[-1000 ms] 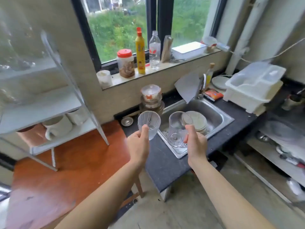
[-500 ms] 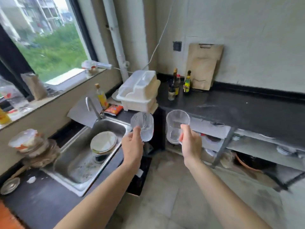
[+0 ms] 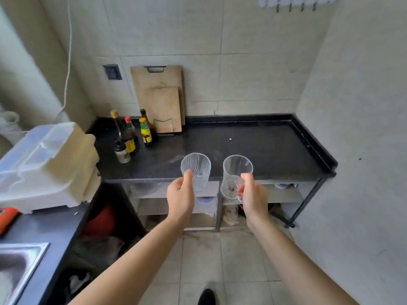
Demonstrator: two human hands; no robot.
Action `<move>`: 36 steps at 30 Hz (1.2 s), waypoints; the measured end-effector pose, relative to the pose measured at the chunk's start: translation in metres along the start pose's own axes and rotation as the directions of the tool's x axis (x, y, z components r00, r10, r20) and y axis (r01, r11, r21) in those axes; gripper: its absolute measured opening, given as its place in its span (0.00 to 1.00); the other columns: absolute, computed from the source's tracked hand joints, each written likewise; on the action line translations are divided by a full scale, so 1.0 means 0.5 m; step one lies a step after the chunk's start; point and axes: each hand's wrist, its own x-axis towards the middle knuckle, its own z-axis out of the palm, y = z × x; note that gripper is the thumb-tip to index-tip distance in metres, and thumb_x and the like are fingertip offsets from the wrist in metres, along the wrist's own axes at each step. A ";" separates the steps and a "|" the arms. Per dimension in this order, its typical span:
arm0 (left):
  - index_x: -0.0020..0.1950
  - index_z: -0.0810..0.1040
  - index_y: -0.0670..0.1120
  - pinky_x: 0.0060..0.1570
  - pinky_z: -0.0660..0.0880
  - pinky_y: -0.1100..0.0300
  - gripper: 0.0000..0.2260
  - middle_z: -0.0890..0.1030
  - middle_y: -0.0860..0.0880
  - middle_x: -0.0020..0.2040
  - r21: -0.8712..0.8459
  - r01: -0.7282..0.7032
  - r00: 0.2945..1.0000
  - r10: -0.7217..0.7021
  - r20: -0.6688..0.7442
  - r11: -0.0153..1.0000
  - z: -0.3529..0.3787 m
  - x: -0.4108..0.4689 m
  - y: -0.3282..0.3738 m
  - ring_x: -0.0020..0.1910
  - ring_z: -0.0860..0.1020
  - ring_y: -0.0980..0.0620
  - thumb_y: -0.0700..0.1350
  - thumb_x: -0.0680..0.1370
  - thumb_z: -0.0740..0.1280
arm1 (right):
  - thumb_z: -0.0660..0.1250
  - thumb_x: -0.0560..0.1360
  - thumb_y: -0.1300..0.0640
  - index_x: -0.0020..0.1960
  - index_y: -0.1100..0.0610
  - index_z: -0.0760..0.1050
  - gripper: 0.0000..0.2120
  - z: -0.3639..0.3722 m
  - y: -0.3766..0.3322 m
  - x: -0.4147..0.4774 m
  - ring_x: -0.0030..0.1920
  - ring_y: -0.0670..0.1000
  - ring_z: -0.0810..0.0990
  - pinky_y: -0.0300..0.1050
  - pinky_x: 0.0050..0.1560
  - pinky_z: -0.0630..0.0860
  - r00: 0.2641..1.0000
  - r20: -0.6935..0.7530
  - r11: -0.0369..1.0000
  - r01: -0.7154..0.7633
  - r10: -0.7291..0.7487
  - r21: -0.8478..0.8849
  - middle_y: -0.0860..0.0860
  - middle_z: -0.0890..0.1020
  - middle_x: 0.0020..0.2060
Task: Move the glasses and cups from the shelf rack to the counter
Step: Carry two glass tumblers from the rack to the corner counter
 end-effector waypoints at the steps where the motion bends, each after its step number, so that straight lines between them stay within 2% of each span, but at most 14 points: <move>1: 0.41 0.70 0.46 0.41 0.65 0.52 0.15 0.66 0.45 0.37 0.001 0.004 0.999 -0.004 0.034 1.000 0.049 0.039 0.007 0.38 0.66 0.48 0.56 0.79 0.62 | 0.63 0.70 0.40 0.32 0.57 0.71 0.20 -0.008 -0.014 0.051 0.33 0.50 0.73 0.46 0.37 0.68 1.000 -0.029 1.000 -0.011 0.011 0.005 0.47 0.74 0.27; 5: 0.36 0.64 0.40 0.39 0.62 0.52 0.20 0.63 0.45 0.36 0.016 0.010 0.988 -0.013 0.154 1.000 0.234 0.171 0.051 0.37 0.63 0.48 0.54 0.79 0.62 | 0.63 0.72 0.42 0.33 0.57 0.72 0.19 -0.052 -0.088 0.236 0.35 0.50 0.74 0.45 0.37 0.69 0.992 -0.127 1.000 -0.007 0.004 -0.030 0.49 0.74 0.30; 10: 0.35 0.61 0.40 0.37 0.59 0.50 0.20 0.61 0.44 0.35 0.070 -0.012 0.957 -0.009 0.289 0.997 0.440 0.288 0.115 0.35 0.60 0.47 0.53 0.79 0.61 | 0.61 0.72 0.41 0.32 0.56 0.73 0.20 -0.129 -0.166 0.417 0.36 0.50 0.76 0.45 0.37 0.68 0.960 -0.279 0.999 -0.007 -0.004 -0.038 0.48 0.77 0.31; 16: 0.35 0.54 0.44 0.31 0.55 0.55 0.20 0.58 0.53 0.28 0.130 -0.024 0.927 -0.027 0.374 0.991 0.665 0.401 0.126 0.27 0.55 0.55 0.53 0.79 0.59 | 0.61 0.71 0.39 0.34 0.57 0.75 0.21 -0.201 -0.189 0.646 0.38 0.51 0.76 0.46 0.39 0.69 0.937 -0.349 1.000 -0.023 0.026 0.011 0.49 0.78 0.34; 19: 0.35 0.60 0.40 0.32 0.56 0.55 0.20 0.58 0.53 0.27 0.167 0.002 0.933 -0.062 0.354 0.986 0.779 0.469 0.107 0.26 0.56 0.55 0.53 0.79 0.59 | 0.61 0.73 0.41 0.33 0.58 0.75 0.21 -0.216 -0.180 0.794 0.39 0.51 0.77 0.44 0.38 0.68 0.941 -0.334 0.999 -0.046 0.046 0.008 0.49 0.79 0.34; 22: 0.37 0.64 0.43 0.33 0.57 0.56 0.16 0.60 0.51 0.31 0.218 0.028 0.942 -0.099 0.321 0.976 0.907 0.549 0.091 0.30 0.58 0.53 0.52 0.79 0.59 | 0.60 0.76 0.42 0.34 0.57 0.77 0.21 -0.229 -0.177 0.960 0.40 0.52 0.78 0.46 0.39 0.70 0.961 -0.270 0.996 -0.079 0.067 -0.033 0.50 0.80 0.35; 25: 0.38 0.65 0.44 0.33 0.57 0.56 0.14 0.62 0.49 0.33 0.275 0.086 0.949 -0.163 0.270 0.958 1.028 0.629 0.080 0.31 0.59 0.52 0.51 0.79 0.58 | 0.56 0.79 0.42 0.37 0.56 0.79 0.23 -0.245 -0.182 1.121 0.43 0.51 0.79 0.45 0.39 0.69 0.976 -0.191 0.986 -0.131 0.108 -0.108 0.49 0.81 0.38; 29: 0.38 0.65 0.44 0.35 0.60 0.54 0.14 0.64 0.48 0.33 0.361 0.149 0.952 -0.232 0.199 0.921 1.152 0.716 0.051 0.33 0.61 0.51 0.51 0.80 0.57 | 0.52 0.82 0.45 0.37 0.56 0.74 0.23 -0.257 -0.191 1.307 0.39 0.49 0.75 0.47 0.38 0.68 0.983 -0.131 0.962 -0.155 0.127 -0.227 0.49 0.77 0.37; 31: 0.38 0.67 0.42 0.39 0.64 0.52 0.16 0.68 0.46 0.38 0.390 0.199 0.950 -0.275 0.150 0.899 1.198 0.748 0.030 0.38 0.64 0.48 0.51 0.81 0.56 | 0.51 0.82 0.46 0.37 0.58 0.72 0.22 -0.255 -0.187 1.375 0.37 0.49 0.73 0.49 0.39 0.67 0.980 -0.110 0.947 -0.187 0.164 -0.260 0.50 0.75 0.37; 33: 0.39 0.70 0.41 0.43 0.68 0.51 0.18 0.72 0.45 0.44 0.413 0.282 0.931 -0.351 0.100 0.866 1.241 0.778 0.005 0.43 0.68 0.47 0.52 0.82 0.55 | 0.52 0.82 0.46 0.38 0.58 0.71 0.21 -0.253 -0.174 1.434 0.38 0.49 0.73 0.48 0.38 0.68 0.970 -0.113 0.937 -0.238 0.216 -0.257 0.51 0.76 0.39; 36: 0.41 0.68 0.42 0.36 0.65 0.56 0.17 0.69 0.48 0.39 0.401 0.385 0.878 -0.464 0.117 0.831 1.302 0.823 -0.037 0.36 0.66 0.52 0.52 0.82 0.53 | 0.52 0.81 0.45 0.38 0.55 0.72 0.21 -0.249 -0.144 1.512 0.39 0.49 0.74 0.47 0.35 0.67 0.955 -0.116 0.921 -0.294 0.272 -0.257 0.49 0.76 0.39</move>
